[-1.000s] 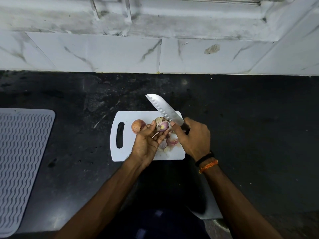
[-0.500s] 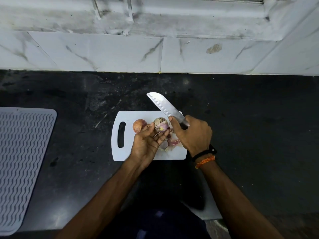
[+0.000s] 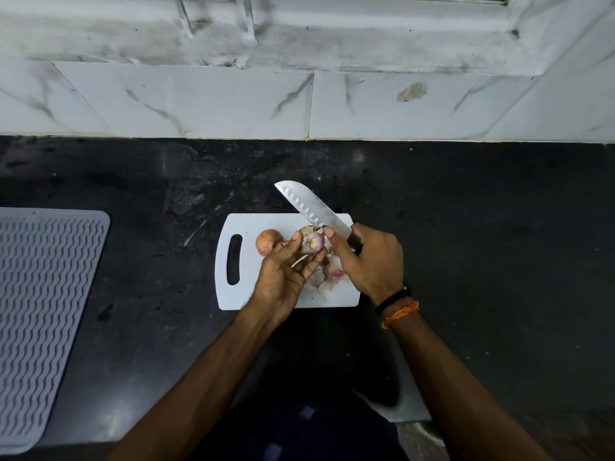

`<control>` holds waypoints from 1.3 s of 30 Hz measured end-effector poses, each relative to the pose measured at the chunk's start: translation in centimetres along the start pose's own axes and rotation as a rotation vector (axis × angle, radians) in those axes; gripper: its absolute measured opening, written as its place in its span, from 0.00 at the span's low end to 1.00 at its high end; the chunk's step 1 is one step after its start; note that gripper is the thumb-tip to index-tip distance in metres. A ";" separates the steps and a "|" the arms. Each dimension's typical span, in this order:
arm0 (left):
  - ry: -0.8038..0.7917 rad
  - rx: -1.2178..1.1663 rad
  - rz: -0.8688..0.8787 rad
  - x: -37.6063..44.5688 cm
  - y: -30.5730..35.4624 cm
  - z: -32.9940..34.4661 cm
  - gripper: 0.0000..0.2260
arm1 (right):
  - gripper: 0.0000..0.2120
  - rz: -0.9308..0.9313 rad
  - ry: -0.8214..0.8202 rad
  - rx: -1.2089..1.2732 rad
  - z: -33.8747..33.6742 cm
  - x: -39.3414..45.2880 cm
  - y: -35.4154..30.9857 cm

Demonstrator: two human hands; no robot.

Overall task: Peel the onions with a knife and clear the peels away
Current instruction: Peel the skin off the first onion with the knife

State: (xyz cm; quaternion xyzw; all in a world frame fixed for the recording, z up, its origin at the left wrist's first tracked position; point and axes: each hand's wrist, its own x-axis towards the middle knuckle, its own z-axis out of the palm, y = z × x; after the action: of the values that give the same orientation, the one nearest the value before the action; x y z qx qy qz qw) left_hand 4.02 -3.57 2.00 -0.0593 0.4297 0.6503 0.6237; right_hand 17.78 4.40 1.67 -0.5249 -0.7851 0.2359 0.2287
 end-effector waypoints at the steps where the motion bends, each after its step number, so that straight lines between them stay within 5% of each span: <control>1: -0.004 0.001 0.002 0.0 0.0 0.0 0.13 | 0.26 -0.009 0.019 -0.018 0.0 -0.1 -0.1; 17: -0.017 -0.071 -0.015 0.2 -0.3 -0.6 0.06 | 0.27 0.088 0.103 -0.064 -0.3 0.4 -0.4; 27: -0.107 -0.120 -0.007 0.2 -0.3 -0.8 0.12 | 0.21 0.314 -0.080 0.110 -0.7 1.1 0.5; 39: -0.139 -0.158 -0.001 1.1 -0.7 -1.2 0.12 | 0.14 0.377 -0.280 0.349 -1.1 1.3 0.1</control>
State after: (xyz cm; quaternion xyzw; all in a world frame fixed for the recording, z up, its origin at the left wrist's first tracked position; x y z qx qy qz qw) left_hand 3.83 -3.56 0.24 -0.0632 0.3329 0.6844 0.6456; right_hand 18.06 5.84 2.58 -0.5765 -0.6451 0.4762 0.1570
